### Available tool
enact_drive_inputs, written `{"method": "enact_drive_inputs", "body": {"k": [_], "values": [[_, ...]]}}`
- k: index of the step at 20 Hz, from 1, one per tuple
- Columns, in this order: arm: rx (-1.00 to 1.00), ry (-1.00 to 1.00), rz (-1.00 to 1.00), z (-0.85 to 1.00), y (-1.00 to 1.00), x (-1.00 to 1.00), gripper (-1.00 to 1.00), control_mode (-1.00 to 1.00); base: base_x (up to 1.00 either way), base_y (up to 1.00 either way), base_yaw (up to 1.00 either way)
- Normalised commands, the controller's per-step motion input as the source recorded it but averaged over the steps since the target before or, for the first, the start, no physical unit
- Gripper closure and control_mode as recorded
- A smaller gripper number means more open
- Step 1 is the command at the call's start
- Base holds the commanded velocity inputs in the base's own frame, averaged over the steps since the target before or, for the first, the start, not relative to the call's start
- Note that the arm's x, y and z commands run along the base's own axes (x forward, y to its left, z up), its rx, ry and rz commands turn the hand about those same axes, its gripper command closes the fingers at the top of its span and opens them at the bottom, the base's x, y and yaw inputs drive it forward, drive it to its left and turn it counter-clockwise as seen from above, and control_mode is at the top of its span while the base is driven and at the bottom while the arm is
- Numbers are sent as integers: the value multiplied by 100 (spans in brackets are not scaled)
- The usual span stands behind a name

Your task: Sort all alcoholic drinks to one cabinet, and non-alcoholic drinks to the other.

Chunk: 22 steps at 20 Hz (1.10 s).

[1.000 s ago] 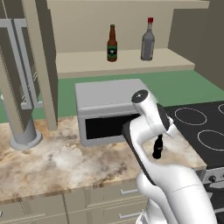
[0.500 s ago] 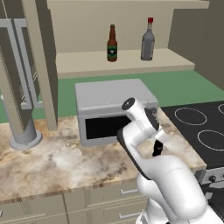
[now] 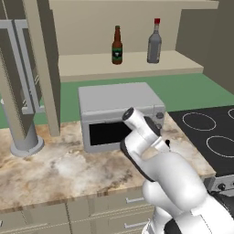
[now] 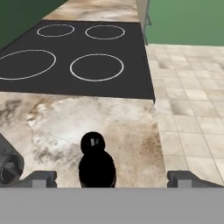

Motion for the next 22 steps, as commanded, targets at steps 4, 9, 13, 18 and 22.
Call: {"method": "enact_drive_inputs", "body": {"k": [4, 9, 13, 18, 22], "values": [[-5, 0, -1, -23, 0, 10, -100, -100, 0, 0, 0], [-5, 0, 0, -17, 0, 6, -100, -100, 0, 0, 0], [-2, 0, 0, -11, 0, 0, -100, -100, 0, 0, 0], [0, 0, 0, -14, -4, 0, -100, -100, 0, 0, 0], [0, 0, 0, -17, -21, 0, -100, -100, 0, 0, 0]]}}
